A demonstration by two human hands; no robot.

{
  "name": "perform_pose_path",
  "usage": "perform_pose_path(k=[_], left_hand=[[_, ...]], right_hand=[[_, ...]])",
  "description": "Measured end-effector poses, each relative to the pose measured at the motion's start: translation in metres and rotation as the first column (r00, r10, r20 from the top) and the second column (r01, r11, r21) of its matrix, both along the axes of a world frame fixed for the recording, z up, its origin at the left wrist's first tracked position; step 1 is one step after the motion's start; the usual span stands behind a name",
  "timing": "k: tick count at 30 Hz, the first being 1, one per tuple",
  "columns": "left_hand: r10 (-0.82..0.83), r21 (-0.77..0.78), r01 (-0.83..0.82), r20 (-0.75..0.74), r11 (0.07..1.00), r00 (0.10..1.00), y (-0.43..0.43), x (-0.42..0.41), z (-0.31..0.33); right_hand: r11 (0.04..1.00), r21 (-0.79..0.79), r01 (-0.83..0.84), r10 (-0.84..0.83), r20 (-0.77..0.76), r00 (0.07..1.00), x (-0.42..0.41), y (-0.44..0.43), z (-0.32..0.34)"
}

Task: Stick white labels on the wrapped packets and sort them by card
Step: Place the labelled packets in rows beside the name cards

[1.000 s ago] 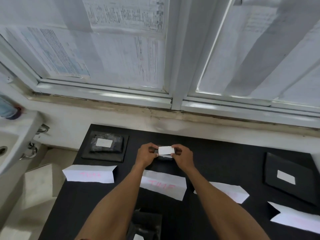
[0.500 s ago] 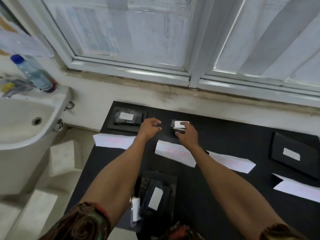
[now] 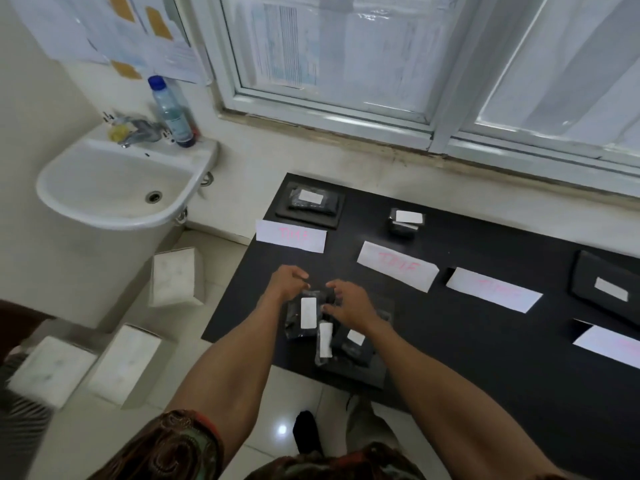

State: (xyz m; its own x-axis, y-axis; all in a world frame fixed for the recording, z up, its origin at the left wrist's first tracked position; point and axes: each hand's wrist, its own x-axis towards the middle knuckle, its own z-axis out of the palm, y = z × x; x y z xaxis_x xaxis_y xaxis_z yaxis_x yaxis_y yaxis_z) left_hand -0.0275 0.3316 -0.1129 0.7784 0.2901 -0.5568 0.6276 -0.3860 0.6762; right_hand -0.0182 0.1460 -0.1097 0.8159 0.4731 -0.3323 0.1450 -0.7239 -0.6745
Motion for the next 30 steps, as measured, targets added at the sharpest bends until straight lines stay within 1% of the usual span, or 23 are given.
perform_pose_path(k=[1, 3, 5, 8, 10, 13, 15, 16, 19, 22, 25, 28, 30], left_hand=[[-0.016, 0.005, 0.016, -0.024, 1.0, 1.0, 0.002, -0.01, -0.004], [-0.034, 0.01, 0.035, -0.049, 0.999, 0.998, 0.004, -0.024, -0.008], [-0.053, 0.027, 0.054, -0.057, 0.998, 0.997, 0.003, -0.033, -0.007], [-0.071, 0.039, 0.073, -0.044, 0.997, 0.997, -0.004, -0.04, -0.004], [-0.083, 0.052, 0.084, -0.023, 0.995, 0.996, -0.009, -0.045, -0.001], [-0.096, 0.052, 0.096, -0.018, 0.994, 0.995, -0.012, -0.051, -0.001], [-0.083, 0.032, 0.084, -0.024, 0.996, 0.996, -0.013, -0.056, -0.003], [-0.07, 0.02, 0.071, -0.023, 0.997, 0.997, -0.013, -0.057, -0.002], [-0.044, -0.023, 0.044, -0.035, 0.999, 0.998, -0.015, -0.063, 0.002], [-0.05, -0.148, 0.039, -0.069, 0.988, 0.996, -0.019, -0.065, 0.013], [-0.027, -0.282, 0.013, -0.048, 0.959, 0.998, -0.023, -0.063, 0.025], [0.037, -0.375, -0.019, 0.041, 0.927, 0.998, -0.033, -0.051, 0.033], [0.07, -0.433, -0.035, 0.064, 0.901, 0.995, -0.041, -0.044, 0.038]], right_hand=[[0.998, -0.014, -0.064, 0.064, 0.012, 0.998, -0.015, 0.0, -0.002], [0.988, -0.044, -0.151, 0.151, -0.011, 0.989, -0.038, -0.002, -0.007], [0.962, -0.139, -0.233, 0.232, -0.024, 0.972, -0.053, -0.005, -0.013], [0.893, -0.294, -0.339, 0.365, 0.034, 0.931, -0.064, -0.011, -0.021], [0.873, -0.344, -0.346, 0.389, 0.061, 0.919, -0.071, -0.014, -0.025], [0.884, -0.36, -0.299, 0.367, 0.138, 0.92, -0.075, -0.017, -0.031], [0.902, -0.328, -0.28, 0.343, 0.152, 0.927, -0.077, -0.017, -0.033], [0.923, -0.288, -0.255, 0.31, 0.164, 0.936, -0.079, -0.016, -0.032], [0.986, -0.102, -0.135, 0.15, 0.165, 0.975, -0.08, -0.014, -0.023], [0.994, 0.057, -0.092, 0.084, 0.118, 0.989, -0.074, -0.013, -0.006], [0.986, 0.102, -0.134, 0.119, 0.143, 0.983, -0.062, -0.014, 0.009], [0.979, 0.134, -0.154, 0.123, 0.215, 0.969, -0.049, -0.021, 0.025], [0.975, 0.136, -0.173, 0.131, 0.272, 0.953, -0.042, -0.027, 0.032]])
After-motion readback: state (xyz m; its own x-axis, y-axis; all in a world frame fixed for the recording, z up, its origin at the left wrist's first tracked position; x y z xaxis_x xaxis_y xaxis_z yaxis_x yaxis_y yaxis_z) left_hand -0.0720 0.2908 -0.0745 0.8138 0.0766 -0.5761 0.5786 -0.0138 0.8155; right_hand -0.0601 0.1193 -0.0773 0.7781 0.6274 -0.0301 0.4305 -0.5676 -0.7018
